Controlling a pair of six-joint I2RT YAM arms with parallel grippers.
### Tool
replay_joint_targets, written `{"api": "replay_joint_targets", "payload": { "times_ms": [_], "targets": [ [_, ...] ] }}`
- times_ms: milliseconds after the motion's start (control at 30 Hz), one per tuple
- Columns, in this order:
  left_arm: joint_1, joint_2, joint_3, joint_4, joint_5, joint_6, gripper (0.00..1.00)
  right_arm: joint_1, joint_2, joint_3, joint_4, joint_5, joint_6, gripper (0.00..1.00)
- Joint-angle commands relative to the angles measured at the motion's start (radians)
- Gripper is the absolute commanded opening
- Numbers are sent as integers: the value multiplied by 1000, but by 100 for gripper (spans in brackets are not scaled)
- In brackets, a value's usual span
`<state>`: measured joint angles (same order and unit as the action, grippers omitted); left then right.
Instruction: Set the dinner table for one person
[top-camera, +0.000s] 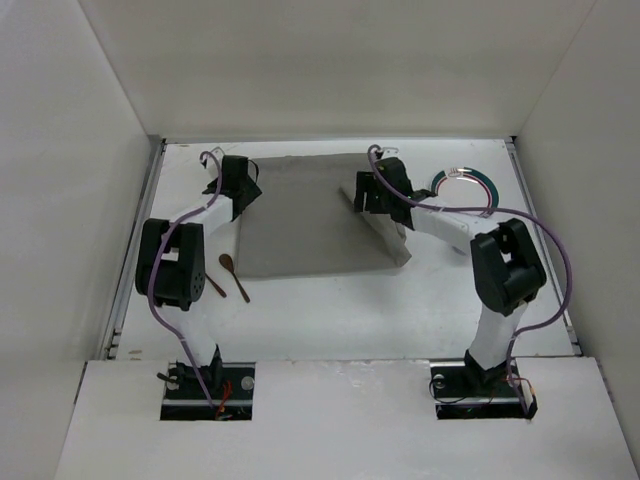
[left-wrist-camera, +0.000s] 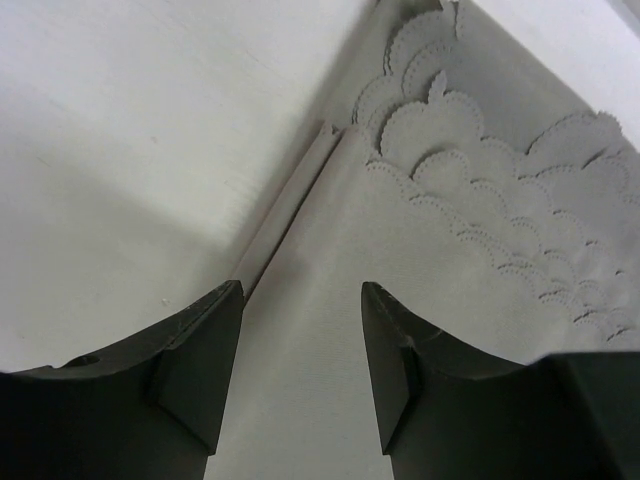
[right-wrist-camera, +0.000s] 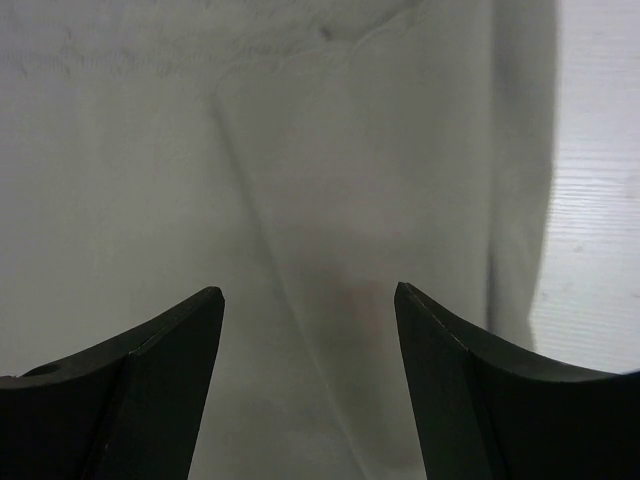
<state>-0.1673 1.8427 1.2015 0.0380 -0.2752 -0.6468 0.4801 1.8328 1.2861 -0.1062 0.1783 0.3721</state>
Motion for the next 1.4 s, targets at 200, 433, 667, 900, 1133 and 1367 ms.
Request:
{"api": "replay_joint_targets", "payload": {
  "times_ms": [200, 433, 667, 900, 1133, 1367],
  "targets": [
    [-1, 38, 29, -6, 53, 52, 37, 54, 114, 170, -144, -36, -70, 60],
    [4, 67, 38, -6, 41, 36, 12, 19, 86, 190, -139, 53, -12, 9],
    [28, 39, -13, 42, 42, 4, 7, -31, -21, 65, -20, 54, 56, 31],
    [30, 47, -14, 48, 50, -2, 7, 51, 55, 73, -49, -60, -54, 71],
    [25, 65, -10, 51, 54, -4, 7, 67, 158, 199, -210, 144, -104, 59],
    [30, 73, -10, 51, 48, -10, 6, 67, 160, 239, -211, 317, -88, 12]
  ]
}}
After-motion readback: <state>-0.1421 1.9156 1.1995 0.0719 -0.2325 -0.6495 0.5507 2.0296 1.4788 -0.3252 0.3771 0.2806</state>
